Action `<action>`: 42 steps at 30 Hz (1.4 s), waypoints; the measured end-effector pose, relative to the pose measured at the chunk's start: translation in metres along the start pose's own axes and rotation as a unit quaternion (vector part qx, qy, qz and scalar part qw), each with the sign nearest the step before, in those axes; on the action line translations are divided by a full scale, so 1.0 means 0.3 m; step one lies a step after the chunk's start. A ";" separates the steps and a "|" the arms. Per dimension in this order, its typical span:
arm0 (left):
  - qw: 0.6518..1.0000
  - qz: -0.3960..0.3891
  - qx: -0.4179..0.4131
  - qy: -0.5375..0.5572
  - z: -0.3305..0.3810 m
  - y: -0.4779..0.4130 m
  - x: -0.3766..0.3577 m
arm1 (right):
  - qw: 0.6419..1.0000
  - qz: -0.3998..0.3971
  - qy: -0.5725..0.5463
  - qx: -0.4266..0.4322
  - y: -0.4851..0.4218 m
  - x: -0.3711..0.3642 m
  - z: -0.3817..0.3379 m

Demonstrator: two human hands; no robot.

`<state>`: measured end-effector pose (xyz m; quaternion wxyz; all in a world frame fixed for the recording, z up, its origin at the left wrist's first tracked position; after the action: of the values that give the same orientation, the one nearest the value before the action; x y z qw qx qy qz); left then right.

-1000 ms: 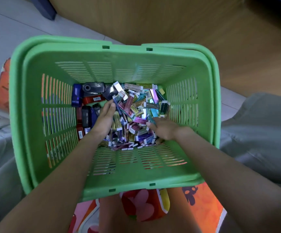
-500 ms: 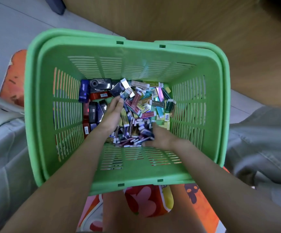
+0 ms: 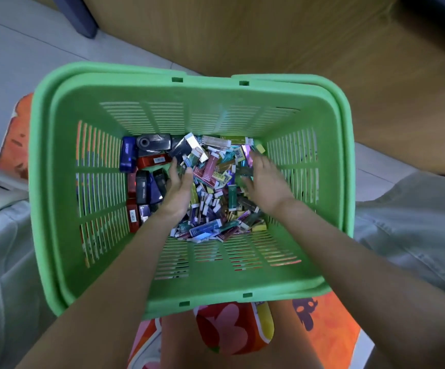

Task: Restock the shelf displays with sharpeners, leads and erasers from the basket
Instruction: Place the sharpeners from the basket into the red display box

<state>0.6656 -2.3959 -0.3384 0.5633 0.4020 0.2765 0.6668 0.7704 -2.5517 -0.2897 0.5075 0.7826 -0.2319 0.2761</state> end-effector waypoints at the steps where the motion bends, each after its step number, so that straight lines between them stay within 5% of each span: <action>1: 1.000 0.008 -0.002 0.009 0.003 -0.003 -0.006 | 1.000 -0.009 0.021 -0.017 -0.032 0.011 0.012; 4: 0.999 0.025 0.005 -0.023 0.024 -0.002 -0.023 | 0.989 -0.029 0.143 -0.034 -0.076 0.010 0.005; 7: 0.994 0.003 0.002 -0.108 0.052 0.007 -0.048 | 0.993 -0.045 0.101 -0.037 -0.073 -0.015 -0.025; 10: 0.980 -0.019 -0.034 -0.196 0.089 0.002 -0.101 | 0.993 0.091 -0.068 -0.007 -0.086 0.010 -0.018; 12: 0.973 -0.033 -0.064 -0.219 0.116 -0.007 -0.139 | 0.983 0.153 -0.069 0.079 -0.099 0.042 -0.034; 17: 0.970 -0.051 -0.155 -0.179 0.128 0.020 -0.131 | 0.960 -0.005 0.046 0.275 -0.159 0.047 -0.131; 22: 0.978 0.100 -0.105 -0.152 0.064 -0.002 0.007 | 0.961 -0.083 0.142 0.223 -0.231 -0.009 -0.159; 25: 0.991 0.050 -0.046 -0.118 0.033 -0.036 0.006 | 0.939 -0.052 0.264 0.217 -0.236 -0.042 -0.140; 29: 0.986 0.070 -0.095 -0.120 0.044 -0.046 -0.045 | 0.932 -0.068 0.304 0.183 -0.213 -0.052 -0.108; 36: 0.942 -0.040 -0.077 -0.323 0.068 -0.039 -0.096 | 0.979 -0.088 0.182 0.036 -0.115 0.011 0.052; 40: 0.913 -0.086 -0.134 -0.375 0.085 0.000 -0.080 | 0.980 0.024 0.132 0.148 -0.128 0.028 -0.041; 42: 0.901 -0.046 -0.171 -0.396 0.106 0.027 -0.030 | 0.964 0.002 0.132 0.230 -0.163 0.008 -0.112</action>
<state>0.6887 -2.4091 -0.3170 0.7164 0.5175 -0.0693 0.4628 0.7970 -2.5025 -0.3097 0.3398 0.8342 -0.0944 0.4238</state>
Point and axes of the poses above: each hand's wrist, its own y-axis away from the middle knuckle, its own x-axis out of the back of the hand, z = x × y, the point moved 2 cm from there along -y, towards the middle knuckle, and after that the axes turned 12 degrees about -y, right-handed, at the moved point
